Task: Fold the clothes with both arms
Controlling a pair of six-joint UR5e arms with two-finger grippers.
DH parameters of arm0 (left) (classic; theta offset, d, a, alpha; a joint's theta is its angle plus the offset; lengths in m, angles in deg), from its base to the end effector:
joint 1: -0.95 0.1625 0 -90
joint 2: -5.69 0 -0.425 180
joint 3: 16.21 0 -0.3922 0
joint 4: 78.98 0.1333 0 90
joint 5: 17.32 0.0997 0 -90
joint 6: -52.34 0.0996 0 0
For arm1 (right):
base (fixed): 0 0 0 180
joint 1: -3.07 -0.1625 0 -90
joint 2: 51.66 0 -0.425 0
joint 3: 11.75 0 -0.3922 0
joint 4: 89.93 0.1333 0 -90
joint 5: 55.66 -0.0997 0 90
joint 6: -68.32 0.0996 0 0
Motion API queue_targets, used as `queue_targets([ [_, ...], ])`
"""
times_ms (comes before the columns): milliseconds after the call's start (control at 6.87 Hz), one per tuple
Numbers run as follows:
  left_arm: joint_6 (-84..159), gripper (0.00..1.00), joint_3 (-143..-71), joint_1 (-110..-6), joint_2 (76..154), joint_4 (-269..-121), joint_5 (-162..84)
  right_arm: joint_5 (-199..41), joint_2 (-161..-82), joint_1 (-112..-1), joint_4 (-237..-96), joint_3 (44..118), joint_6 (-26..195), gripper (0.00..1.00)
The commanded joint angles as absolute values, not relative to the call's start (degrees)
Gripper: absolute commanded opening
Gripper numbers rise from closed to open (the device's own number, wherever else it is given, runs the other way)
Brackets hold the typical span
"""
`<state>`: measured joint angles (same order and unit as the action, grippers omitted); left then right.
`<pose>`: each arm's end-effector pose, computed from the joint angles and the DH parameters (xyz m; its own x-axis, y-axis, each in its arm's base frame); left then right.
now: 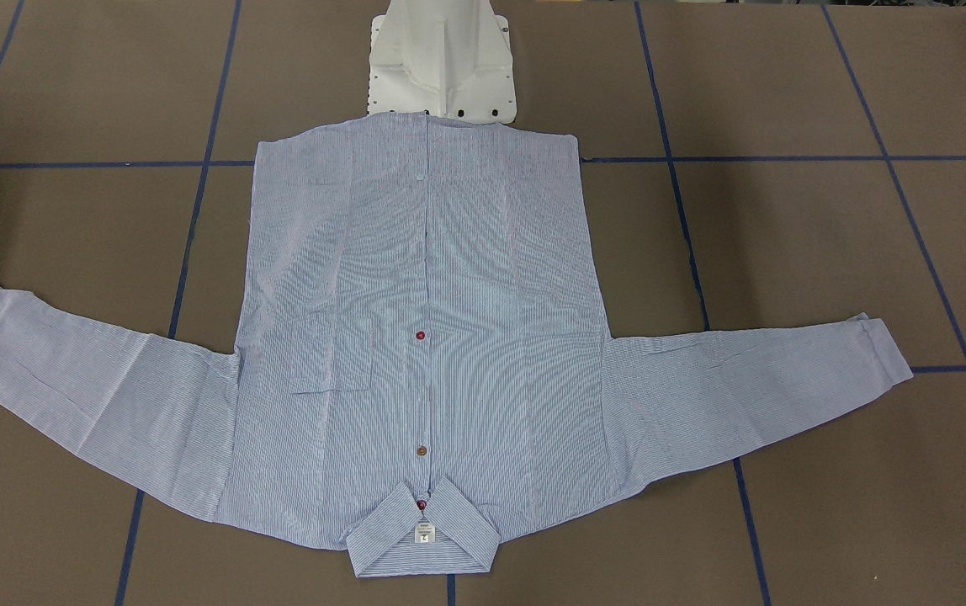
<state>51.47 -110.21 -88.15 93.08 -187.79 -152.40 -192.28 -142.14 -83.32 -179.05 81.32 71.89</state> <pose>-0.0551 -0.4915 0.6091 0.7023 0.2413 -0.6697 -0.0041 0.9421 0.3352 0.0298 -0.4948 0.6320 0.6853 -0.0250 0.7278 0.0202 0.9997 0.0152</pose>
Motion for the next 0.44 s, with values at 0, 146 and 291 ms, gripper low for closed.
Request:
queue_targets([
  [0,51.2,0.99,-109.9,-88.1,93.0,-187.8,-152.5,-192.2,-142.2,-83.1,-179.1,81.4,72.2,1.0],
  [146,51.5,0.99,-109.6,-88.2,93.0,-188.0,-152.5,-192.2,-142.1,-83.1,-179.0,81.5,72.4,1.0],
  [291,51.4,0.99,-110.0,-88.1,93.1,-187.8,-152.1,-192.2,-142.3,-83.1,-176.9,81.0,72.4,1.0],
])
